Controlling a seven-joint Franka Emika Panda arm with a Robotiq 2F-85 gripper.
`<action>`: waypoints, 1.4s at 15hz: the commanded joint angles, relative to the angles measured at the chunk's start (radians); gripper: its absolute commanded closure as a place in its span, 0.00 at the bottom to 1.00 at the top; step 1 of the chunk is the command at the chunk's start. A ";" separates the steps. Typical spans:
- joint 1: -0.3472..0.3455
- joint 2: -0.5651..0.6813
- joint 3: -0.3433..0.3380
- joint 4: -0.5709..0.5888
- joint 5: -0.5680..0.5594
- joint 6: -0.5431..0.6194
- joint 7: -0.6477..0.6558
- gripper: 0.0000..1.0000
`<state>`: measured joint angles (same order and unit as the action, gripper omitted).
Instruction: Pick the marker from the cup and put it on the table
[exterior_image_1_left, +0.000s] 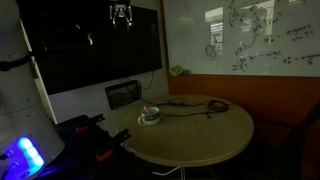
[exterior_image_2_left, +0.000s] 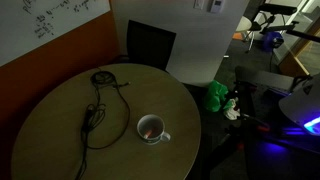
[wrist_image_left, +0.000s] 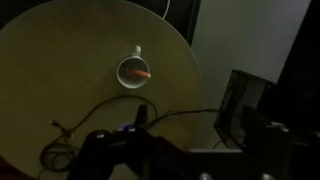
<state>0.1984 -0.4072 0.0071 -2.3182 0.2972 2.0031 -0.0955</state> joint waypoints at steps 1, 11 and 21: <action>-0.025 0.000 0.021 0.004 0.009 -0.006 -0.007 0.00; -0.012 0.072 0.038 -0.063 -0.102 0.136 -0.244 0.00; -0.001 0.237 0.051 -0.171 -0.178 0.446 -0.441 0.00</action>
<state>0.2026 -0.1691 0.0530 -2.4902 0.1181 2.4524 -0.5372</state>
